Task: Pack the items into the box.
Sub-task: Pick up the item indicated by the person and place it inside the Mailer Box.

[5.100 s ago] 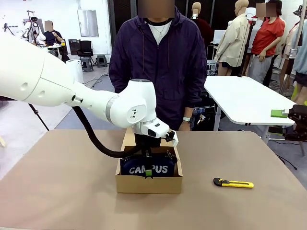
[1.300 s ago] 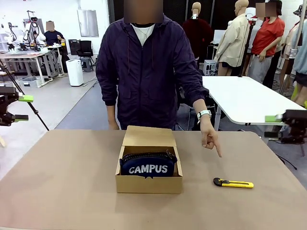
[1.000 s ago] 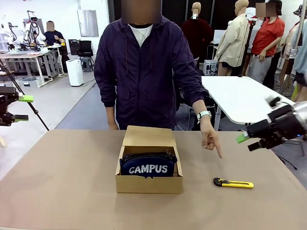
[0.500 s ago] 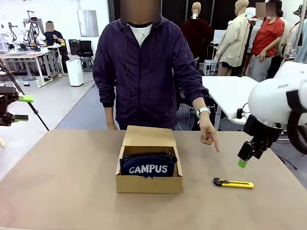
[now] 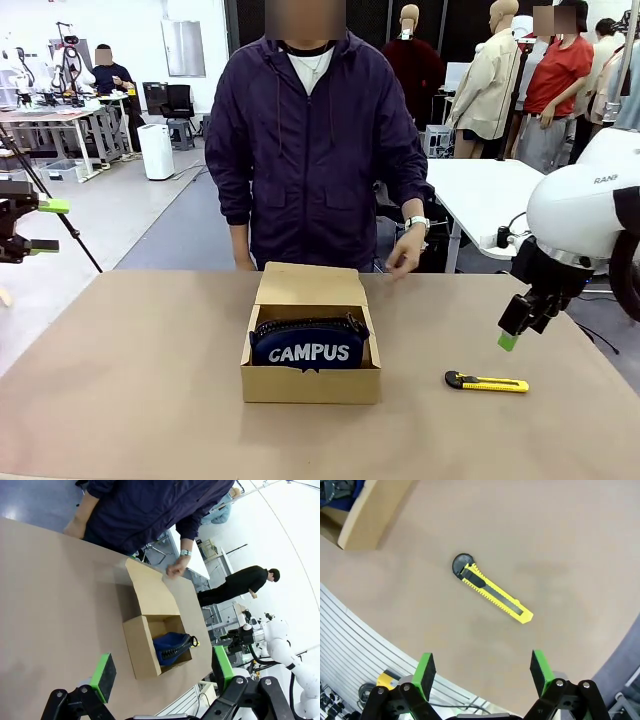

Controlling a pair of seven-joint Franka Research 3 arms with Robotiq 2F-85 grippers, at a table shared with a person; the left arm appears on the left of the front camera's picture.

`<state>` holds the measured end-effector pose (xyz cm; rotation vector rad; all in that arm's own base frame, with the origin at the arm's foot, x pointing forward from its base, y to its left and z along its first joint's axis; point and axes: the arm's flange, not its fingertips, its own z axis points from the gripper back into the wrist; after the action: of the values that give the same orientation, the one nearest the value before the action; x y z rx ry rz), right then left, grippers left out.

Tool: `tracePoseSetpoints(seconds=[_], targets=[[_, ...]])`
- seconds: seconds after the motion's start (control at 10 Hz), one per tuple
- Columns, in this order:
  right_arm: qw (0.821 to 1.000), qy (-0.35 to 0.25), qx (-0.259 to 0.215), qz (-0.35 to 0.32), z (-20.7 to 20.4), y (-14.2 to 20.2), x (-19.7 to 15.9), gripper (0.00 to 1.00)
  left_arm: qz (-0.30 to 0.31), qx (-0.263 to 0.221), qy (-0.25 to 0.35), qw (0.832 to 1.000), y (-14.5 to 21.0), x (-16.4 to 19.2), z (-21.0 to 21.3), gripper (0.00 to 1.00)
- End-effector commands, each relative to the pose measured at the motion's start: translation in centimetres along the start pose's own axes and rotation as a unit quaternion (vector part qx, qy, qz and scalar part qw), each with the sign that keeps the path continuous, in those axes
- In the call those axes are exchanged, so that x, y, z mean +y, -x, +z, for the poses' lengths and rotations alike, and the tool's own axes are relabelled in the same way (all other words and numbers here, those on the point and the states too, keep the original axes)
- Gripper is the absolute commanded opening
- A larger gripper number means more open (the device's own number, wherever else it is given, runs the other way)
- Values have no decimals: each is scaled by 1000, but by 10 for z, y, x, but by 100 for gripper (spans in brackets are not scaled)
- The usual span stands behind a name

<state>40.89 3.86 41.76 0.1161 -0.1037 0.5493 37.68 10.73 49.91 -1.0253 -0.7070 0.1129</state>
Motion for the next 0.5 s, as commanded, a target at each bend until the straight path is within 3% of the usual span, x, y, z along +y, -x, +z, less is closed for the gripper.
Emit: tracePoseSetpoints(seconds=[0.0, 0.4], targets=[[999, -18, 22, -19, -41, -36, -9, 100, 3, 6, -2, 1000, -1, -1, 3, 100], [993, 4, 16, -119, -73, -32, -22, 100, 3, 6, -2, 1000, -1, -1, 3, 100]])
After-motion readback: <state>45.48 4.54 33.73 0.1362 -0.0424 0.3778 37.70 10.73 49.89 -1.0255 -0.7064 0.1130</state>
